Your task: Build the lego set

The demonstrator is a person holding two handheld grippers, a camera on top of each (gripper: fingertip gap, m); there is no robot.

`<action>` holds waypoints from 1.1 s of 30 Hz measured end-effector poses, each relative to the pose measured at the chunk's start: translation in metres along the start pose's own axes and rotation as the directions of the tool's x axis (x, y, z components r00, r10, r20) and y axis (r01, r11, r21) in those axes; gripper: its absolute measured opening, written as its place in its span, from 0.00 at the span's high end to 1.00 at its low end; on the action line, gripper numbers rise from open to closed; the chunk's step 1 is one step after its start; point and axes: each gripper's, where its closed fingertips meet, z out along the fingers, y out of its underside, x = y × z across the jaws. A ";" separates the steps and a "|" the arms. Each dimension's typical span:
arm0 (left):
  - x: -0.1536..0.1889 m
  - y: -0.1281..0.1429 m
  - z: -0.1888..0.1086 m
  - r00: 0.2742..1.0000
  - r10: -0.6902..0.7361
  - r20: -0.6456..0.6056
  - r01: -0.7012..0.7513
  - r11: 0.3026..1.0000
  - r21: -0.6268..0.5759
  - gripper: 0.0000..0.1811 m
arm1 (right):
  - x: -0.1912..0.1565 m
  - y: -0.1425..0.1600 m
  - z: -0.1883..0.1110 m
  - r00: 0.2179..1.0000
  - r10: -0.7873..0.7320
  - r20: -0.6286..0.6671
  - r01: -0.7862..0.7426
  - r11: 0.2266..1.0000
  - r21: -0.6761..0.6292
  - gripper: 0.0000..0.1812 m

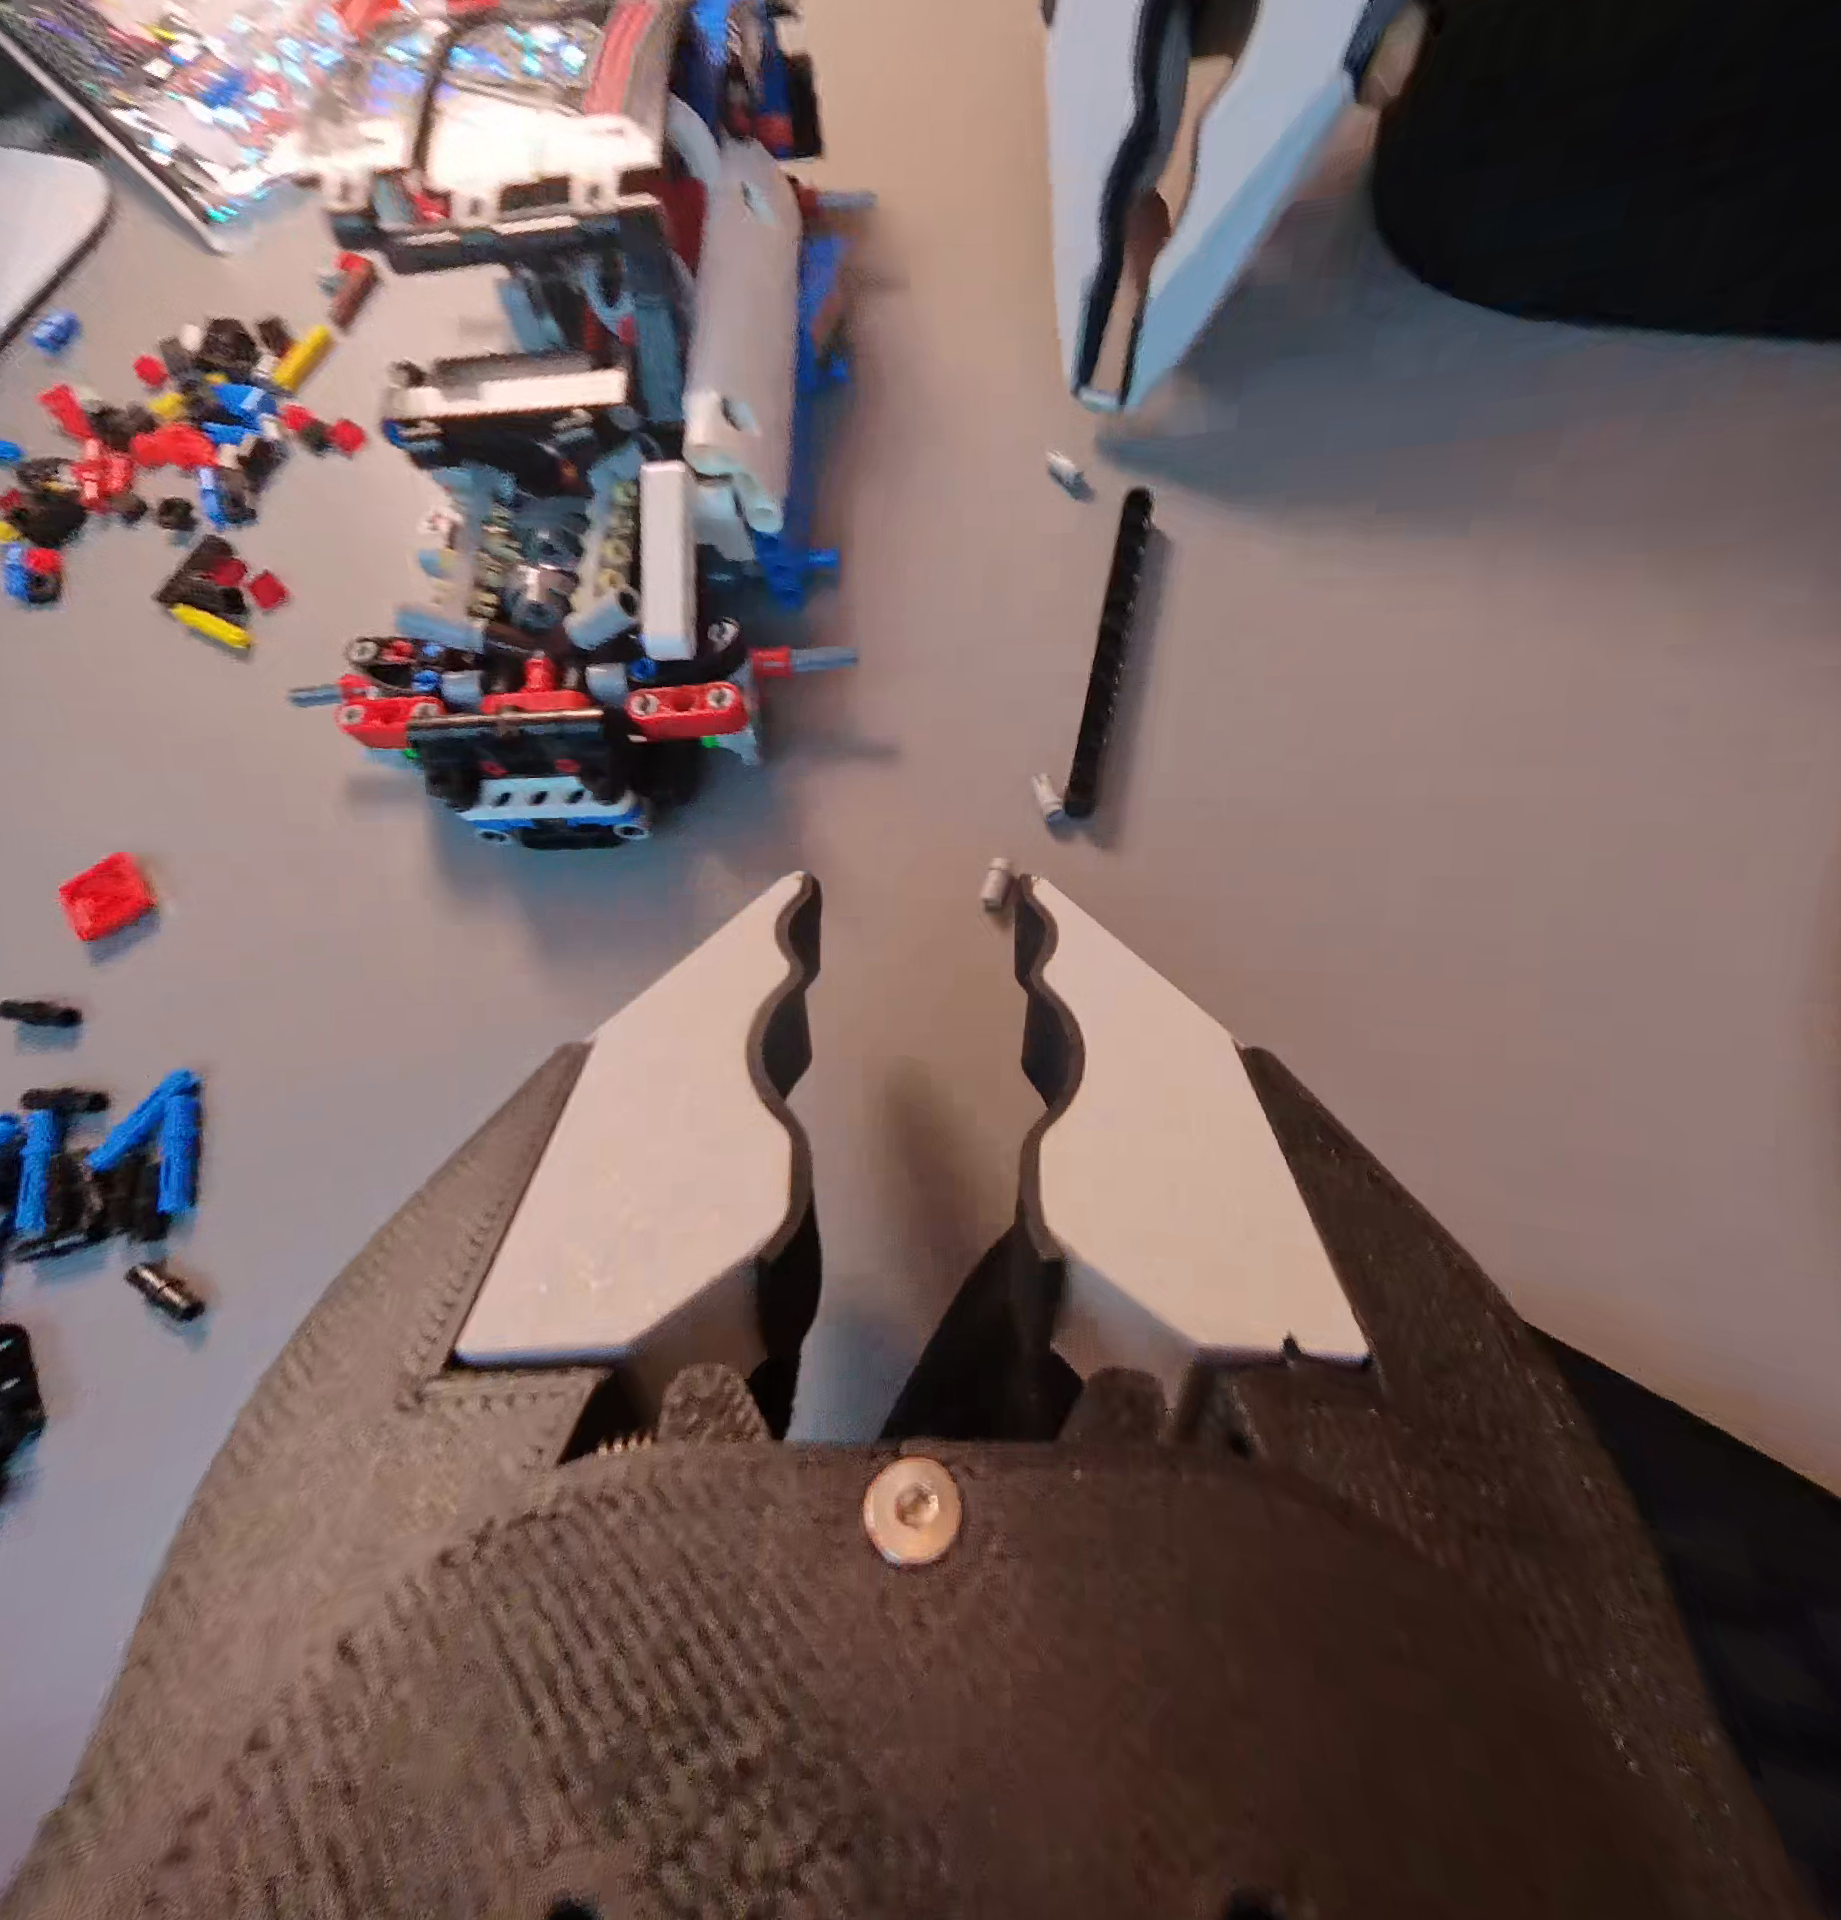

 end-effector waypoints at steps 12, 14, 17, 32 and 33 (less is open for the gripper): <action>0.018 0.005 0.022 0.991 0.106 -0.088 -0.117 0.984 -0.137 0.87 | 0.008 0.001 0.000 0.997 -0.044 -0.062 0.045 0.999 0.018 0.90; 0.019 0.007 0.023 0.989 0.110 -0.098 -0.124 0.981 -0.150 0.88 | 0.007 0.001 -0.003 0.996 -0.040 -0.084 0.043 0.999 0.033 0.89; 0.019 0.008 0.023 0.988 0.108 -0.108 -0.124 0.979 -0.160 0.90 | 0.004 -0.003 -0.009 0.994 -0.029 -0.107 0.038 0.996 0.078 0.88; 0.005 0.000 0.019 0.989 0.069 -0.131 -0.078 0.994 -0.071 0.98 | -0.031 -0.015 0.002 0.991 -0.098 -0.088 0.104 0.993 0.059 0.88; 0.007 -0.008 0.017 0.982 0.085 -0.167 -0.090 0.996 -0.025 0.98 | -0.030 -0.015 0.006 0.991 -0.106 -0.079 0.109 0.993 0.039 0.87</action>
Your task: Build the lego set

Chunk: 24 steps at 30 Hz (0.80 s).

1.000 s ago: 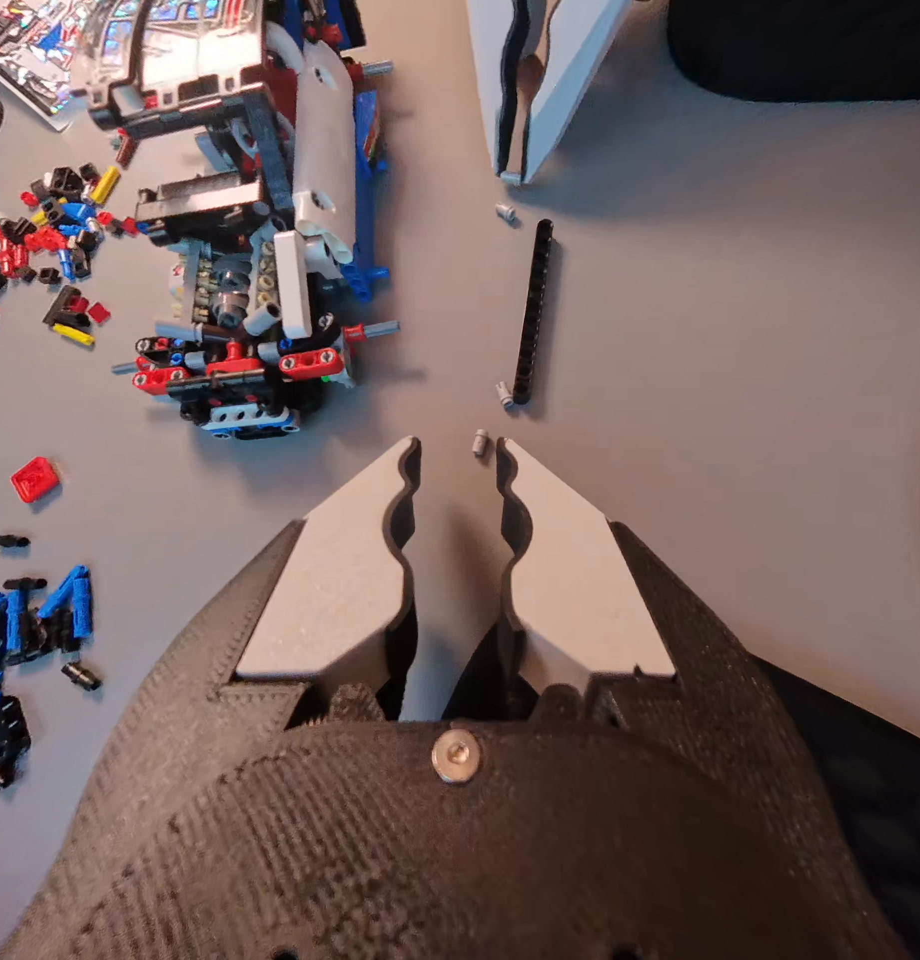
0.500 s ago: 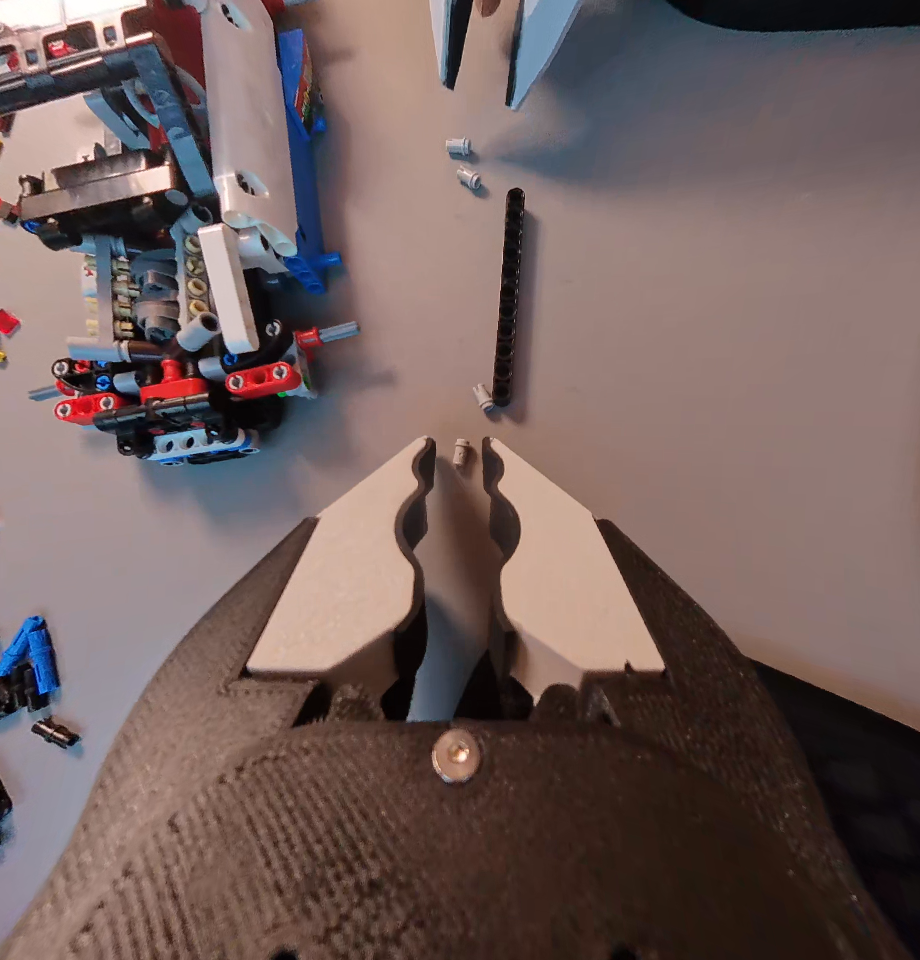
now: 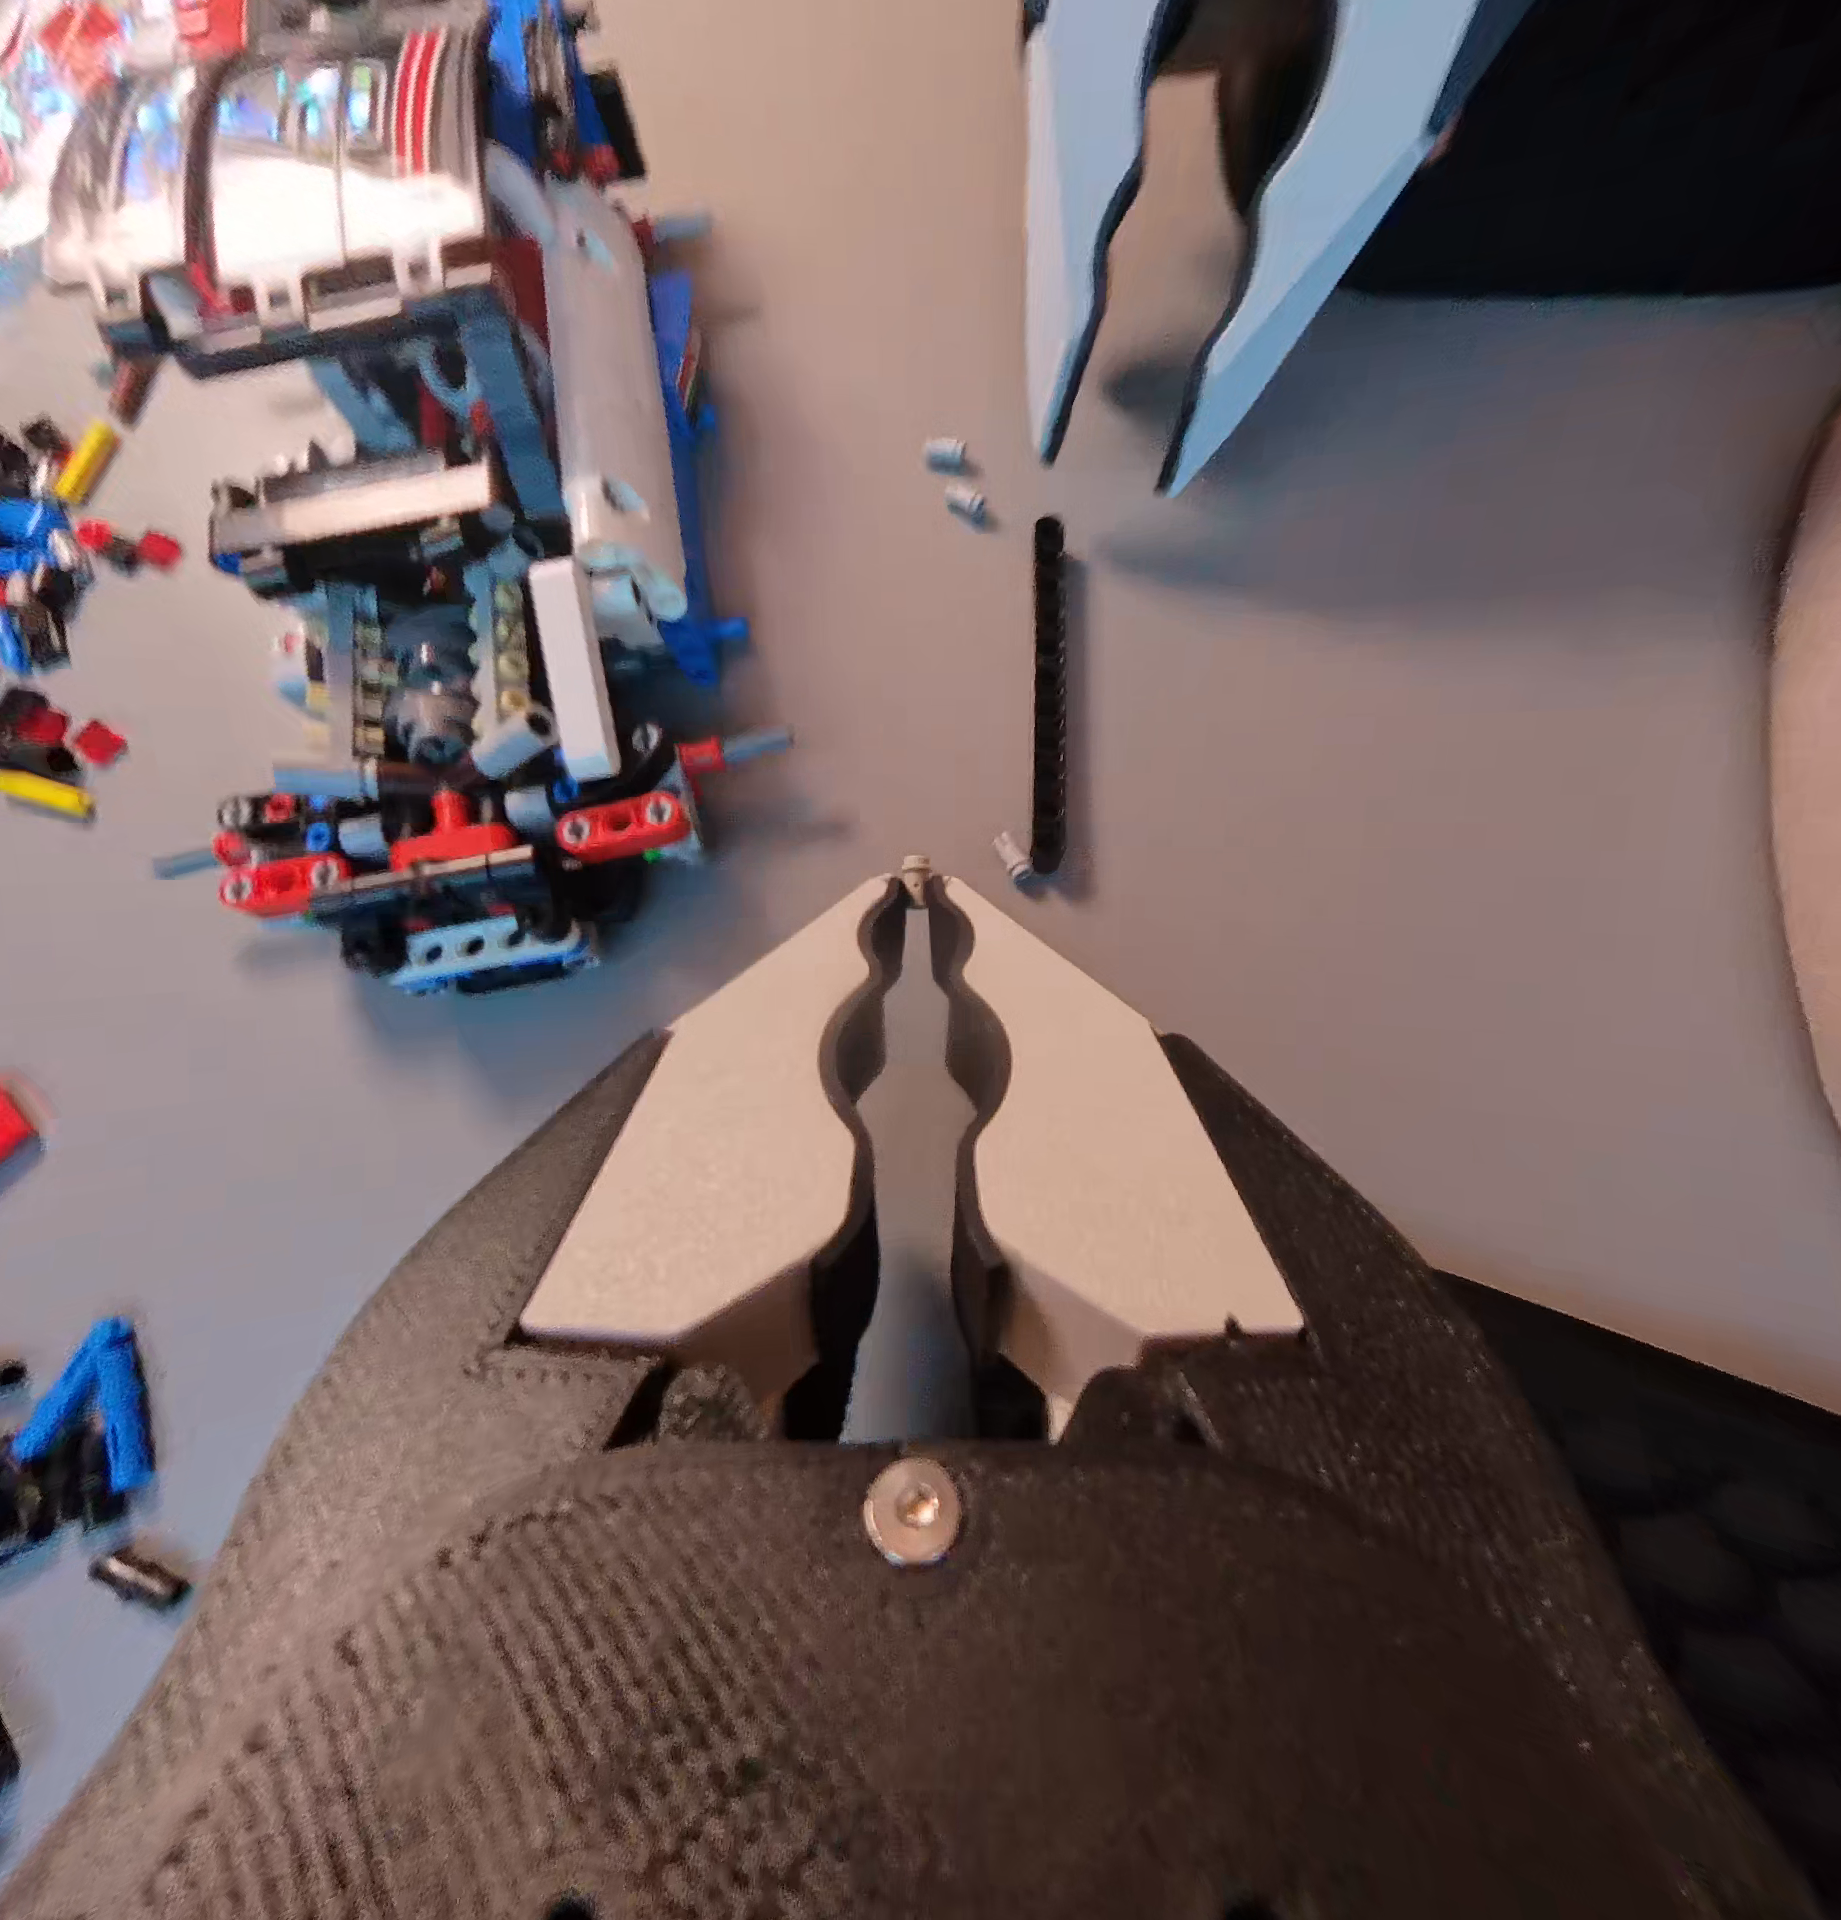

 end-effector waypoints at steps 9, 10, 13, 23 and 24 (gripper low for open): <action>-0.003 -0.048 -0.010 0.971 0.092 -0.222 -0.009 0.938 0.346 0.98 | 0.002 -0.016 0.027 0.975 -0.150 0.162 0.182 0.963 -0.201 0.87; -0.007 -0.049 -0.013 0.973 0.073 -0.220 0.016 0.927 0.376 0.98 | 0.001 -0.016 0.030 0.968 -0.164 0.189 0.205 0.952 -0.228 0.88; -0.014 -0.049 -0.024 0.977 0.016 -0.214 0.085 0.887 0.454 0.98 | 0.001 -0.012 0.031 0.934 -0.232 0.271 0.306 0.912 -0.274 0.96; -0.015 -0.046 -0.026 0.976 -0.005 -0.219 0.107 0.883 0.458 0.98 | -0.003 -0.006 0.026 0.822 -0.169 0.544 0.381 0.873 -0.305 0.97; -0.014 -0.045 -0.024 0.976 -0.002 -0.219 0.102 0.889 0.447 0.98 | -0.003 -0.007 0.026 0.824 -0.146 0.548 0.359 0.882 -0.306 0.97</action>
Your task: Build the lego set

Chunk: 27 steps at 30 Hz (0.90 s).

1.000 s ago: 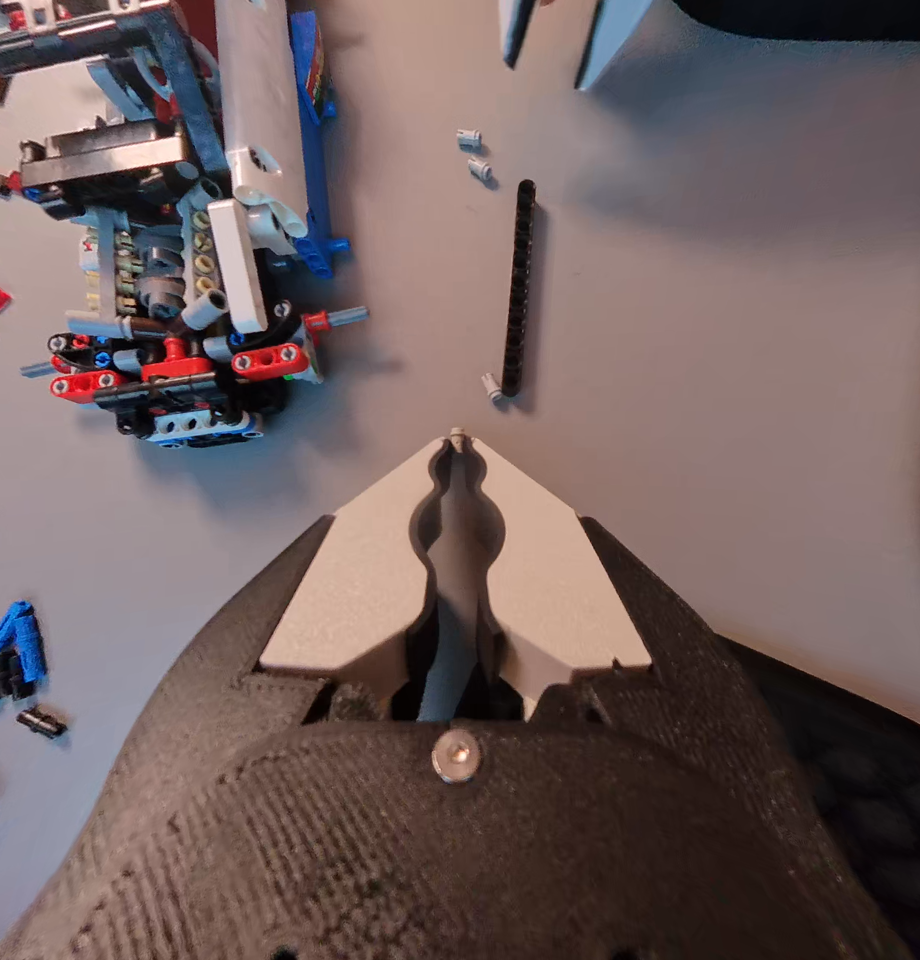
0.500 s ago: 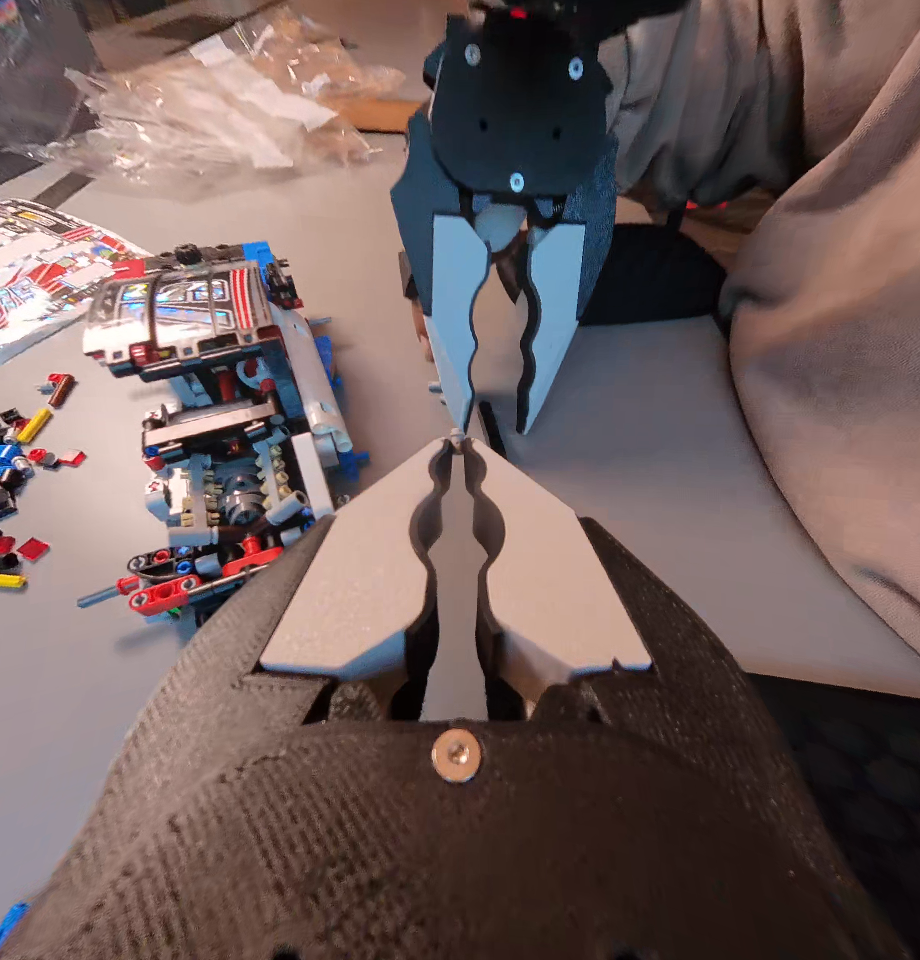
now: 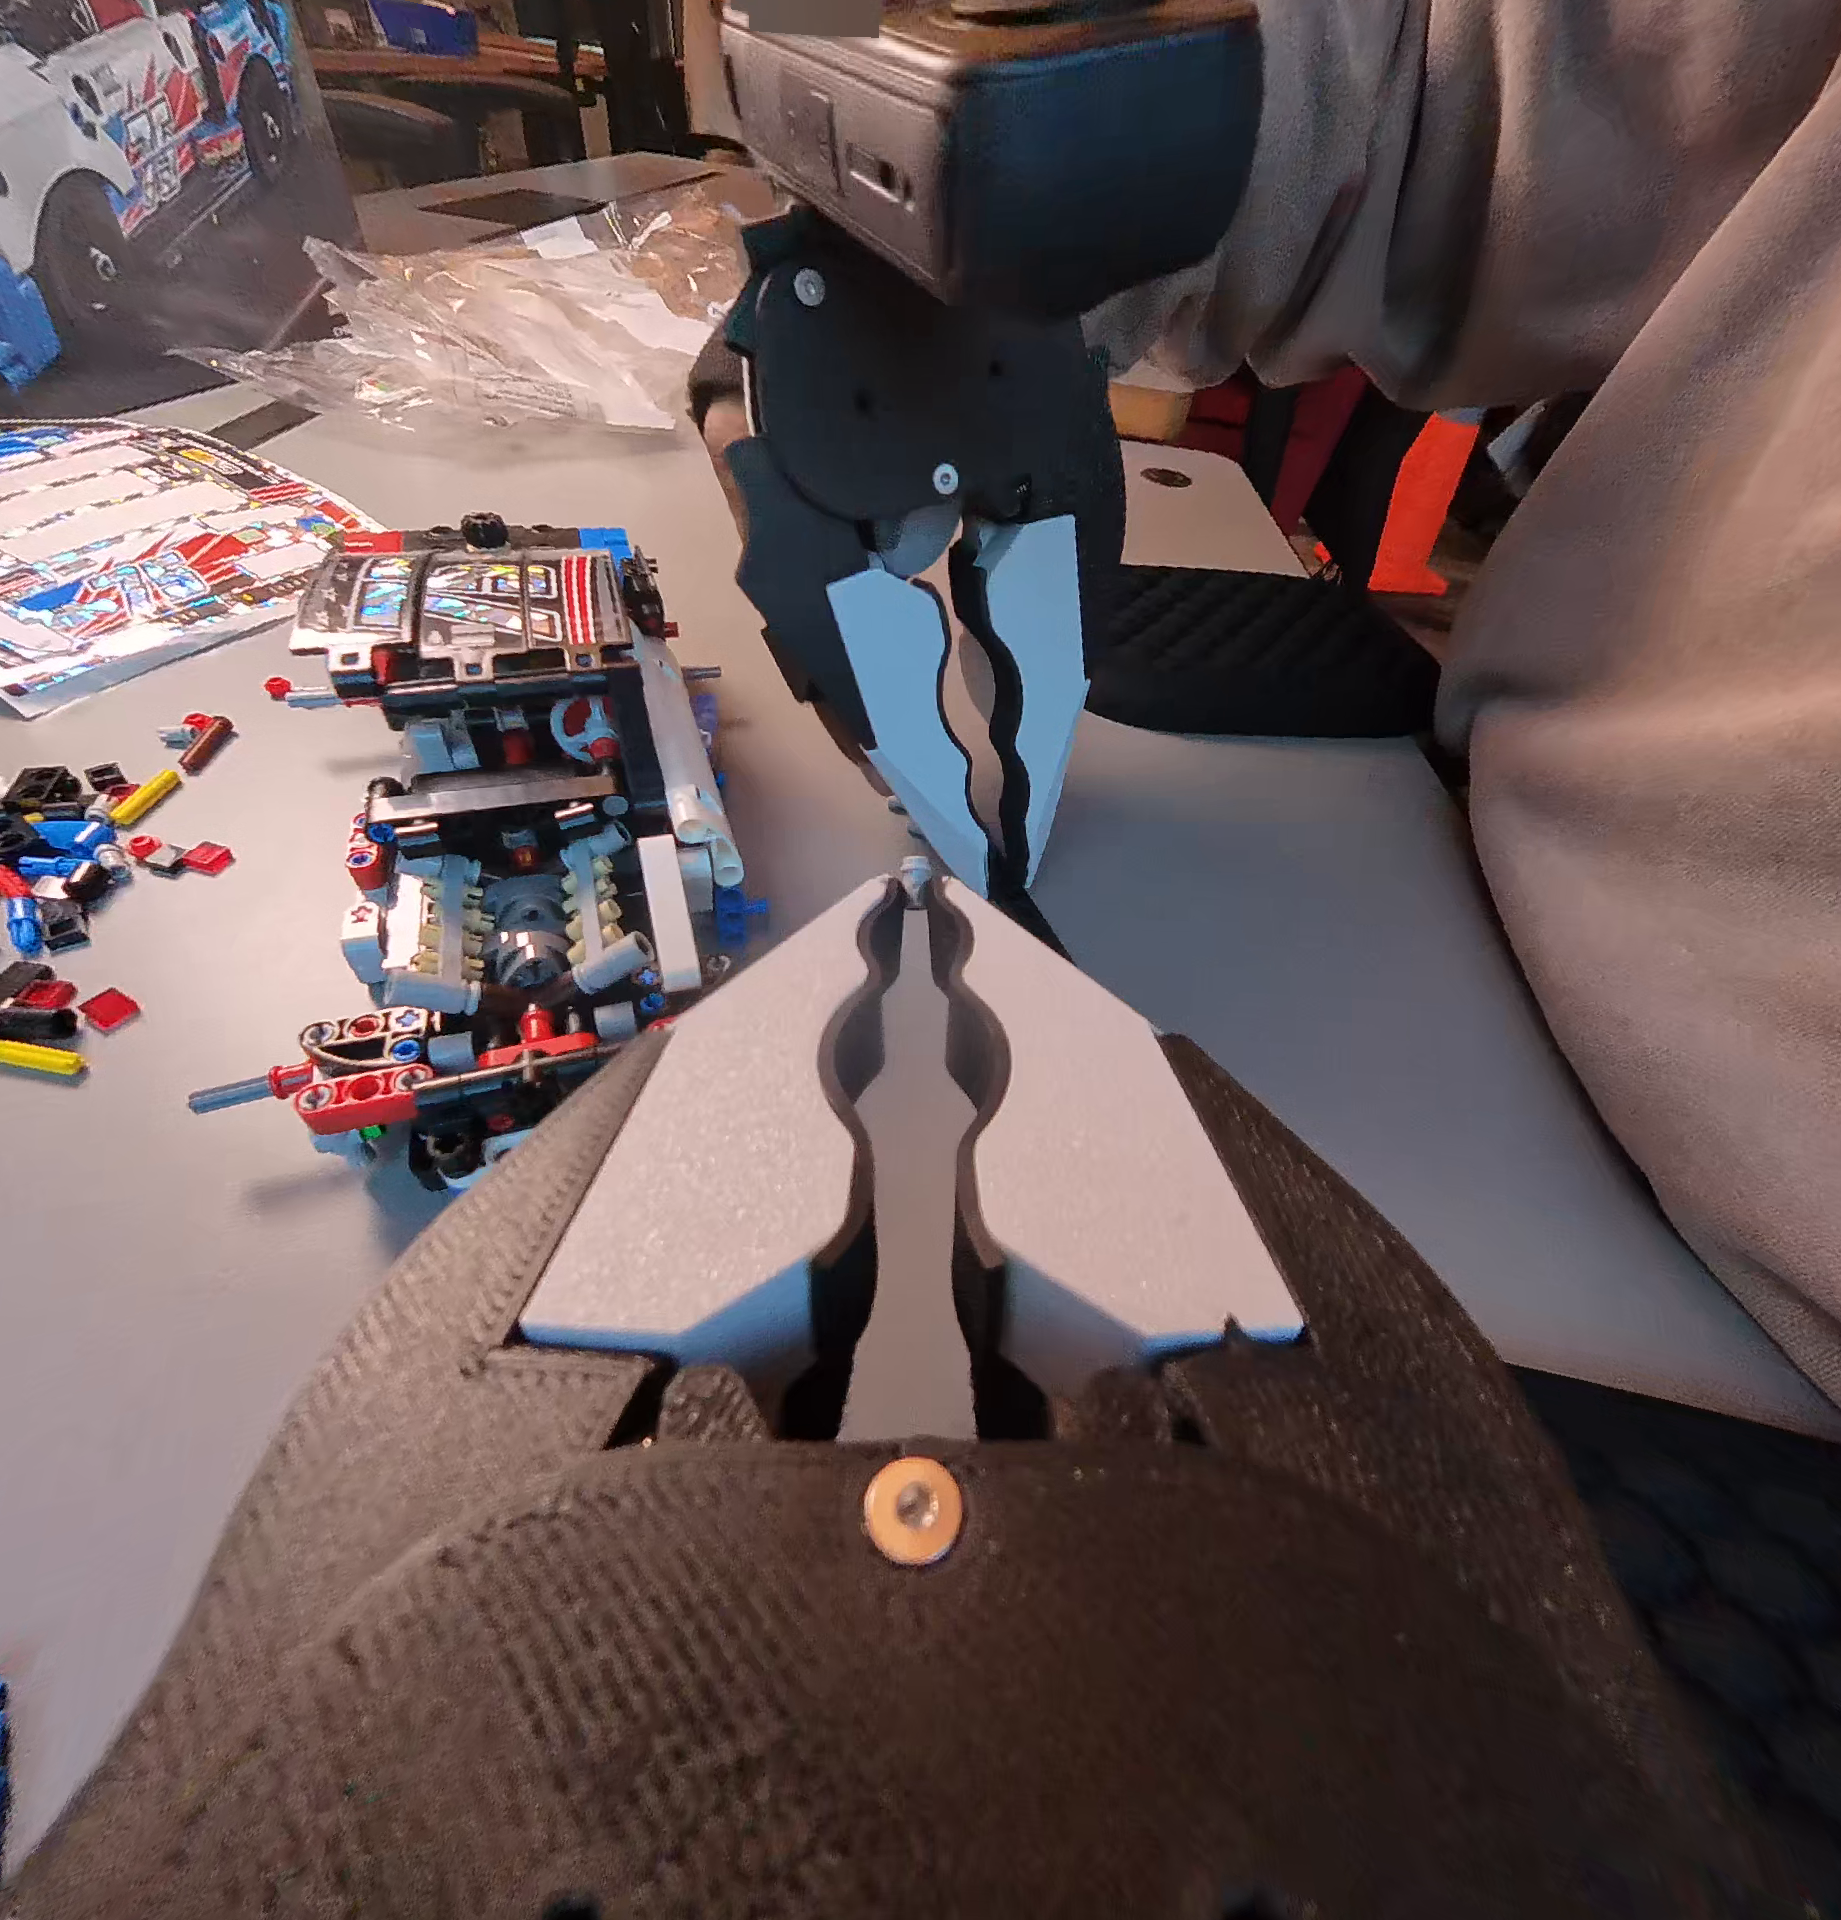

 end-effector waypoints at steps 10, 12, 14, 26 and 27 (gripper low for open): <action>0.005 0.014 0.007 0.999 0.048 -0.004 -0.049 0.994 -0.100 0.98 | 0.005 -0.005 -0.005 0.985 0.059 -0.162 -0.038 0.991 0.125 0.91; 0.007 0.019 0.008 0.998 0.063 -0.009 -0.064 0.988 -0.140 0.98 | 0.005 -0.003 -0.007 0.974 0.067 -0.216 -0.035 0.988 0.149 0.91; 0.008 0.022 0.010 0.997 0.073 -0.014 -0.074 0.985 -0.158 0.98 | 0.005 0.001 -0.006 0.964 0.073 -0.256 -0.033 0.987 0.156 0.94; 0.017 0.016 0.016 0.995 0.092 -0.030 -0.095 0.987 -0.128 0.98 | -0.010 0.009 -0.003 0.969 -0.055 -0.243 0.078 0.993 0.088 0.97; 0.017 0.015 0.016 0.996 0.090 -0.029 -0.093 0.988 -0.121 0.98 | -0.009 0.009 -0.003 0.968 -0.056 -0.243 0.078 0.993 0.083 0.97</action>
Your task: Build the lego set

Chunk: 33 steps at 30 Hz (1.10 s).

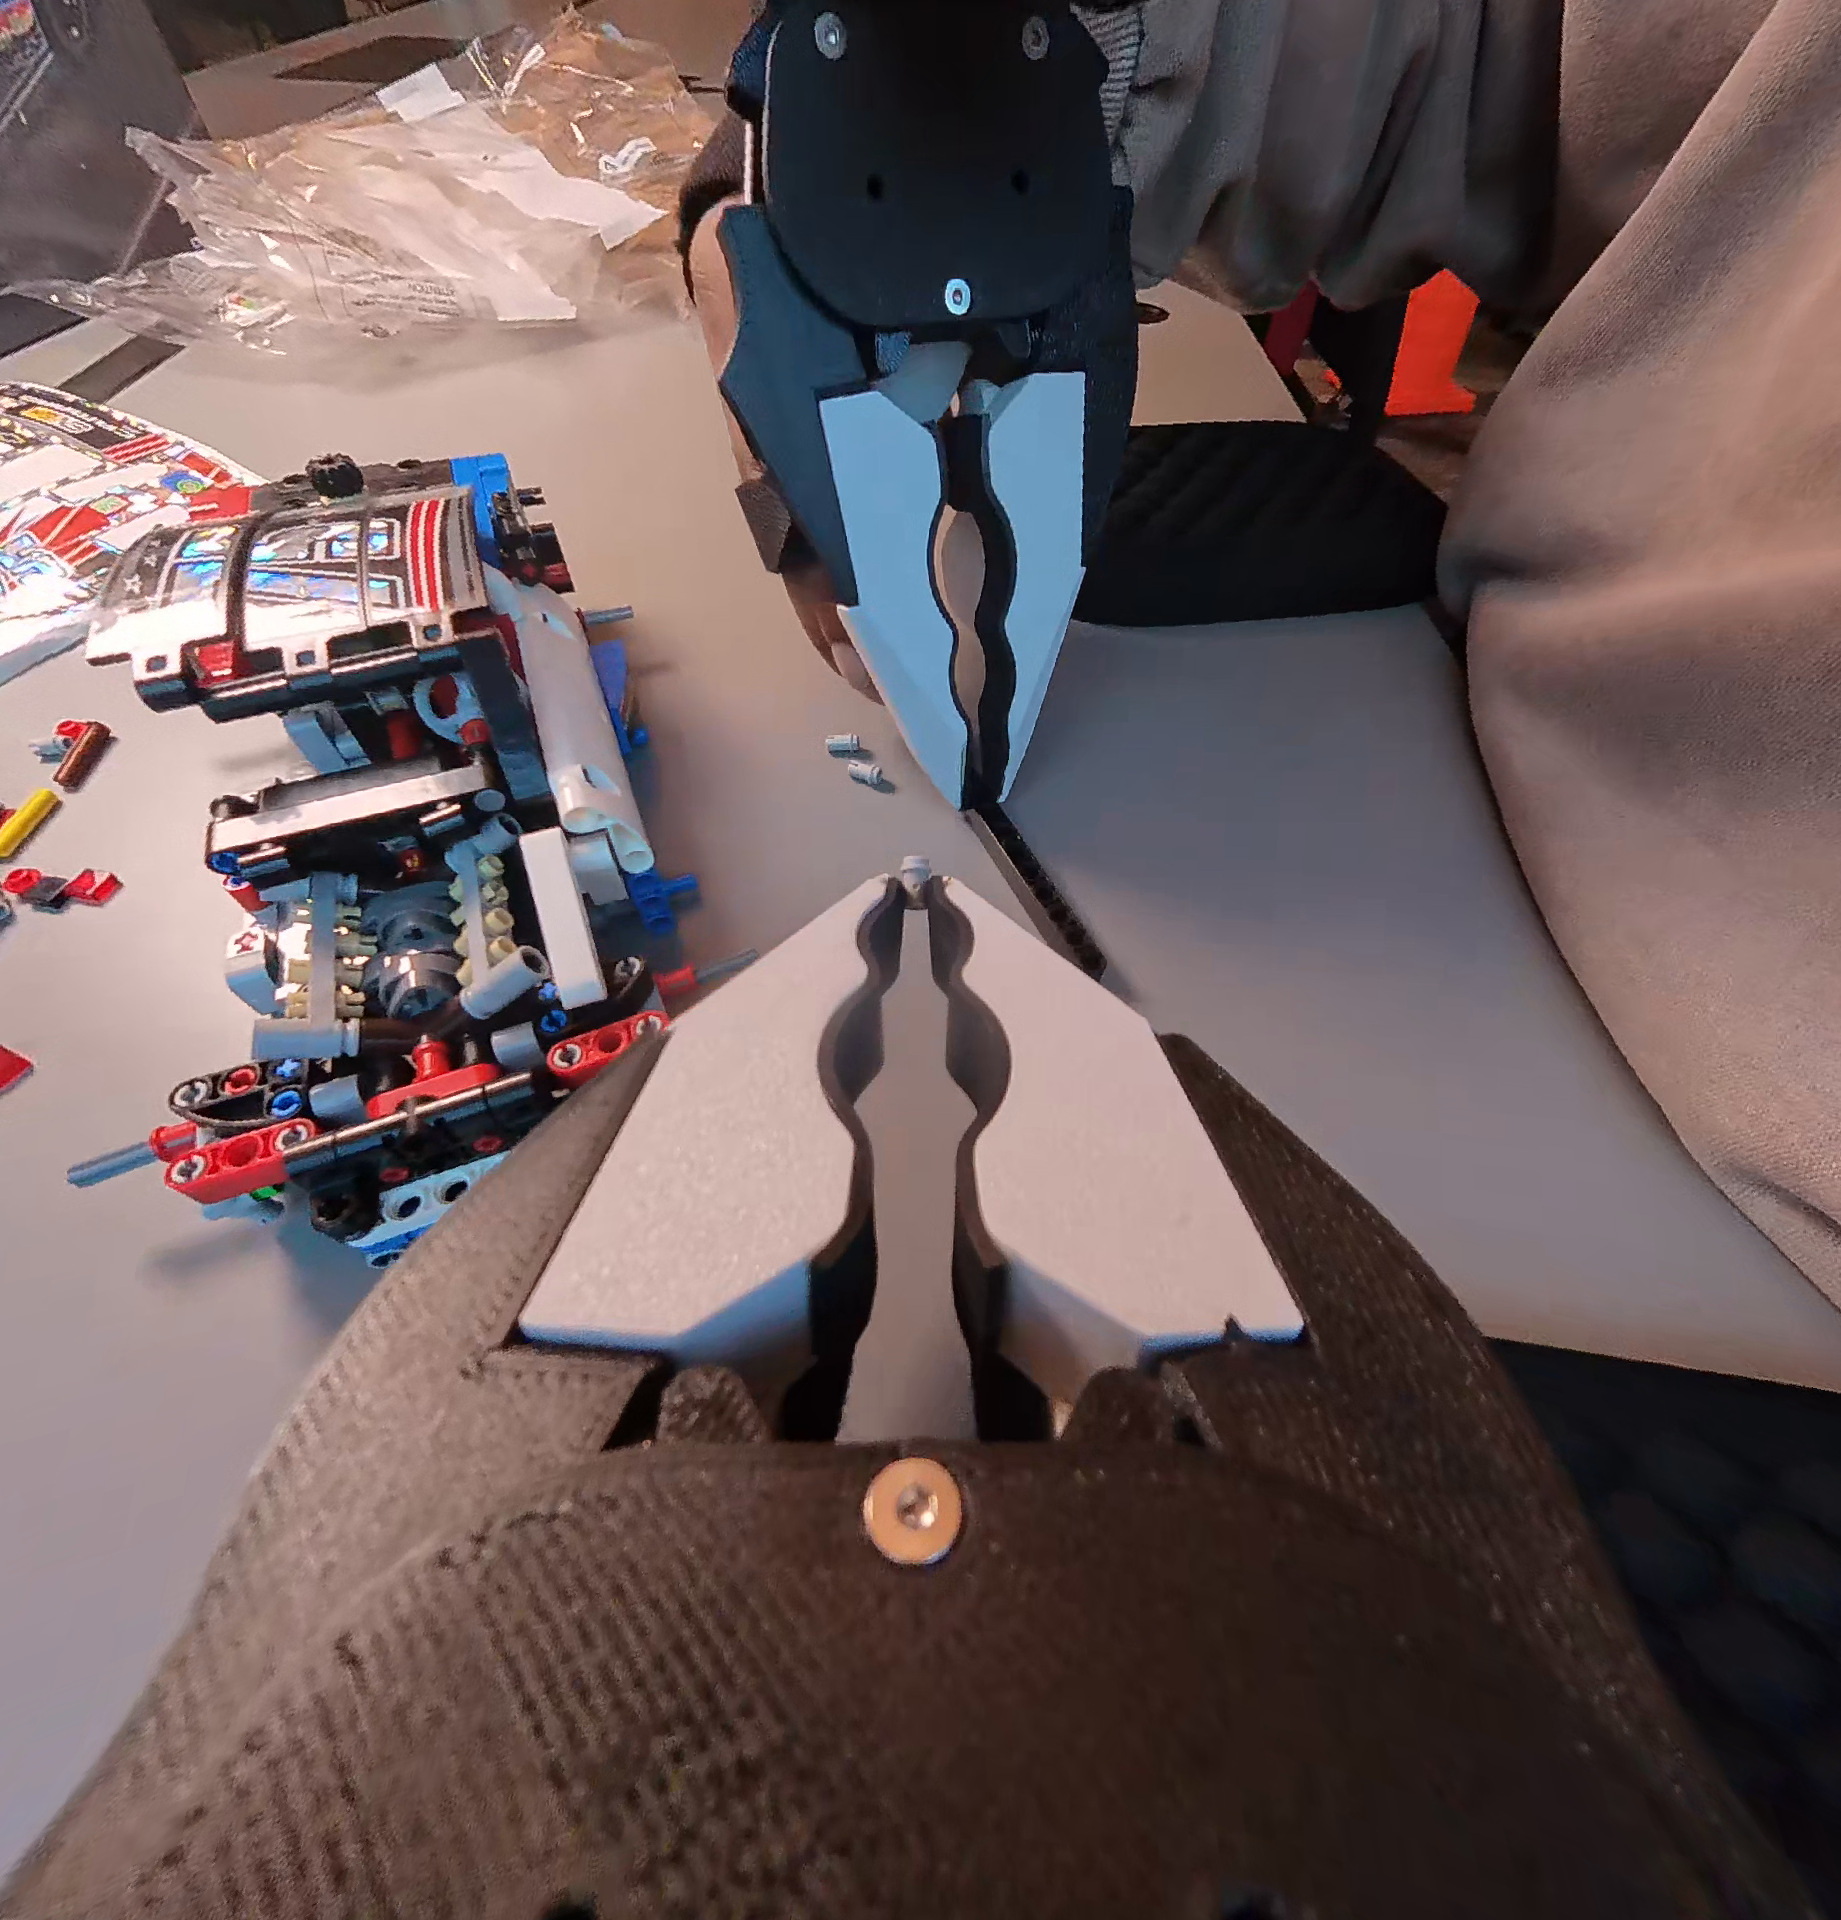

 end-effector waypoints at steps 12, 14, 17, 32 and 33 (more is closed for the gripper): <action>-0.012 -0.016 -0.006 0.996 -0.006 0.090 -0.004 0.994 0.110 0.98 | 0.033 -0.050 -0.055 0.933 0.286 -0.219 -0.157 0.870 0.468 0.92; -0.013 -0.018 -0.008 0.995 0.000 0.104 -0.013 0.992 0.127 0.98 | 0.038 -0.058 -0.062 0.898 0.372 -0.233 -0.188 0.805 0.563 0.92; -0.015 -0.021 -0.010 0.991 0.023 0.134 -0.042 0.990 0.137 0.98 | 0.046 -0.067 -0.064 0.850 0.470 -0.237 -0.210 0.716 0.666 0.92; 0.019 -0.046 -0.023 0.987 -0.043 -0.153 0.089 0.948 0.306 0.98 | 0.038 -0.106 -0.064 0.905 0.391 -0.169 -0.112 0.601 0.791 0.93; 0.021 -0.047 -0.024 0.983 -0.049 -0.178 0.103 0.944 0.313 0.98 | 0.036 -0.107 -0.064 0.909 0.382 -0.166 -0.106 0.598 0.795 0.93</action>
